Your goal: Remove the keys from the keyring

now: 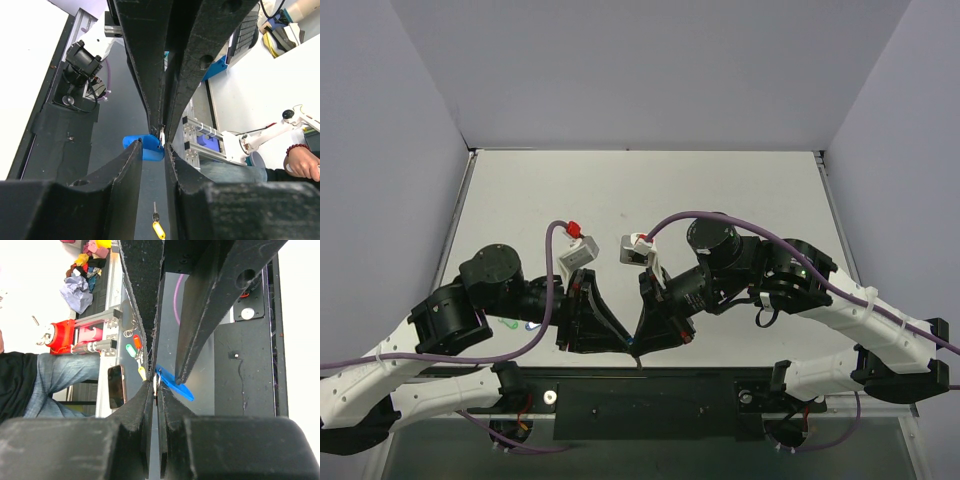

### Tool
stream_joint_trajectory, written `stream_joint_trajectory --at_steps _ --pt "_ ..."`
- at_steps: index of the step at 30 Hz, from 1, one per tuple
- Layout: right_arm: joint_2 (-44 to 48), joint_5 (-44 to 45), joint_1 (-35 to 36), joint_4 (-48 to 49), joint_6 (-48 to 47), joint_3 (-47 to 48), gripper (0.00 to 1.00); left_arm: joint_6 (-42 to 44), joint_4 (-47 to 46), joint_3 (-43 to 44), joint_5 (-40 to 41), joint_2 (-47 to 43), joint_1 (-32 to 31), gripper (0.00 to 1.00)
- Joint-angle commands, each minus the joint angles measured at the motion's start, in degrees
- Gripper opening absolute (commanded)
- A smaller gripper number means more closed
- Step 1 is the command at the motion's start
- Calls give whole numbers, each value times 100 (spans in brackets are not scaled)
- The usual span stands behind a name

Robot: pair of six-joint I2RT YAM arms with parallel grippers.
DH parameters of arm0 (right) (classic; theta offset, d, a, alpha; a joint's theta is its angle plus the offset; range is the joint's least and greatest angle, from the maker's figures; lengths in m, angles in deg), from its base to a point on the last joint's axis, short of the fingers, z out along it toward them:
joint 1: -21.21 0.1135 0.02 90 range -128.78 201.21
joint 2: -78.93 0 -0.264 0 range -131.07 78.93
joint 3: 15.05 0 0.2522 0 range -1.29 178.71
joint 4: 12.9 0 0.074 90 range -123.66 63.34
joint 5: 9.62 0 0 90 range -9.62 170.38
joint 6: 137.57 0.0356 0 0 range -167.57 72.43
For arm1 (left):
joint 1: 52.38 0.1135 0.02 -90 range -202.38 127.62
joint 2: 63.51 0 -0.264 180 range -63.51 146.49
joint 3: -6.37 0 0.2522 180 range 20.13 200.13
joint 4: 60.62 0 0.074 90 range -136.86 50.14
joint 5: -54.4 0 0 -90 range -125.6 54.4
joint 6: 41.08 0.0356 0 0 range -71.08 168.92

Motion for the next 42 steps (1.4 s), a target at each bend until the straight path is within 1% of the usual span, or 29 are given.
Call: stream_joint_trajectory --at_steps 1,2,3,4,5,6,7,13,18,19,22,25,31,36,42 --pt "-20 13 9 174 -73 93 0 -19 -350 0 -42 -31 -62 29" --pt "-28 39 18 174 -64 93 0 -28 -342 0 -41 -40 -71 27" --pt "-20 57 18 166 -82 93 0 -19 -351 -9 -24 -40 -80 20" --pt "-28 57 18 174 -82 93 0 -19 -351 -18 -24 -40 -97 17" --pt "-28 66 18 174 -82 102 0 -28 -351 -26 2 -40 -89 9" --pt "-20 83 18 166 -82 102 0 -19 -342 -18 11 -40 -98 3" --pt "-20 101 18 174 -82 93 0 -28 -351 -35 63 -49 -106 0" --pt "7 232 9 174 -91 93 0 -98 -421 -88 292 -102 -115 0" --pt "129 496 18 323 -56 -73 0 -282 -526 -219 854 -163 -124 0" --pt "173 531 18 446 -12 -118 4 -335 -639 -272 890 -198 -124 0" --pt "357 759 9 745 94 -354 9 -555 -904 -421 1162 -295 -115 0" --pt "560 918 0 1192 287 -653 17 -652 -1123 -457 1329 -356 -124 0" --pt "762 1199 -35 1729 516 -970 21 -792 -1352 -466 1637 -418 -124 0" --pt "824 1384 -61 2002 639 -1111 21 -881 -1511 -466 1883 -488 -124 0" --pt "947 1656 -114 2643 876 -1348 22 -1047 -1774 -598 2252 -638 -124 0"
